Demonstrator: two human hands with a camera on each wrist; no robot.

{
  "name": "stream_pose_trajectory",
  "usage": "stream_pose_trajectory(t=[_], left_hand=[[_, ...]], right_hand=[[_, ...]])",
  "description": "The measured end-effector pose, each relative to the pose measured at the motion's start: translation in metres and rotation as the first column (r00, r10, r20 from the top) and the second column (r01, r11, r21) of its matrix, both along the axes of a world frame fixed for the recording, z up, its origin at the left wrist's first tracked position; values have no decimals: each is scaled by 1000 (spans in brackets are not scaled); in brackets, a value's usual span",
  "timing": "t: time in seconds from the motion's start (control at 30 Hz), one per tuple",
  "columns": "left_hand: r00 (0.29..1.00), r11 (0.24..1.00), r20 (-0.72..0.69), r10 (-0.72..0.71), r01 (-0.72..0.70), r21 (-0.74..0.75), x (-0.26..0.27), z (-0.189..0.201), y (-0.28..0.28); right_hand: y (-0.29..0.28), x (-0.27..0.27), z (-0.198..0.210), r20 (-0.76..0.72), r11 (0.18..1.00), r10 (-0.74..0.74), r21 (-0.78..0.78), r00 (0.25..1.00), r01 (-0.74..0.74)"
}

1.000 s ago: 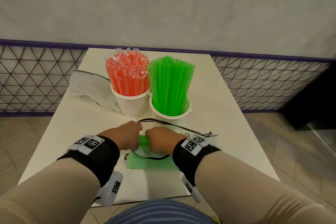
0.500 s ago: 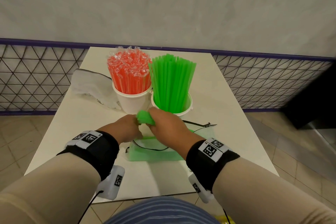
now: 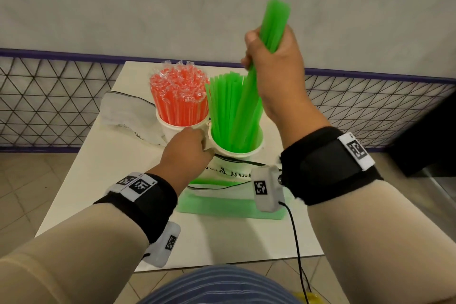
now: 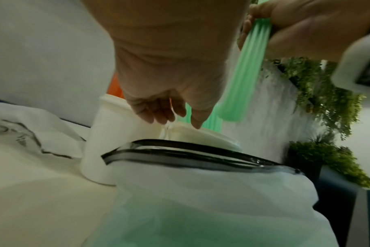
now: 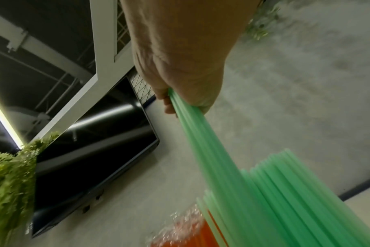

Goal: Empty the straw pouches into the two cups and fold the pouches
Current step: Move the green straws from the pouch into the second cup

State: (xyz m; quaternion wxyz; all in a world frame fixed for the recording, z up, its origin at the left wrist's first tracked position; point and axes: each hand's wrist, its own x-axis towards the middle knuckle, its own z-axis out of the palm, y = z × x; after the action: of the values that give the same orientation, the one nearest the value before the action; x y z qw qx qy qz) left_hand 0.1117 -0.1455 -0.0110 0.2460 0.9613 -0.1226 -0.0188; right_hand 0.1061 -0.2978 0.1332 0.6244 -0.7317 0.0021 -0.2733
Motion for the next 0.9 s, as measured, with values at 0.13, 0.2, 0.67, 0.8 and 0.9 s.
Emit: stream_pose_trajectory(t=[0.13, 0.2, 0.67, 0.8, 0.9], left_hand=[[973, 995, 213, -92, 99, -23, -4, -6, -11], [953, 990, 269, -138, 135, 31, -6, -10, -16], [935, 906, 185, -302, 221, 361, -2, -27, -33], [939, 876, 171, -298, 199, 439, -6, -28, -34], [945, 888, 165, -281, 191, 419, -5, -30, -36]], right_hand=[[-1, 22, -11, 101, 982, -189, 5, 977, 189], [0, 30, -31, 60, 969, -243, -32, 968, 245], [-8, 43, -123, -399, 861, -310, -502, 863, 77], [-12, 40, -114, -77, 752, -390, -602, 918, 269], [-27, 41, -121, -144, 716, -394, -667, 908, 205]])
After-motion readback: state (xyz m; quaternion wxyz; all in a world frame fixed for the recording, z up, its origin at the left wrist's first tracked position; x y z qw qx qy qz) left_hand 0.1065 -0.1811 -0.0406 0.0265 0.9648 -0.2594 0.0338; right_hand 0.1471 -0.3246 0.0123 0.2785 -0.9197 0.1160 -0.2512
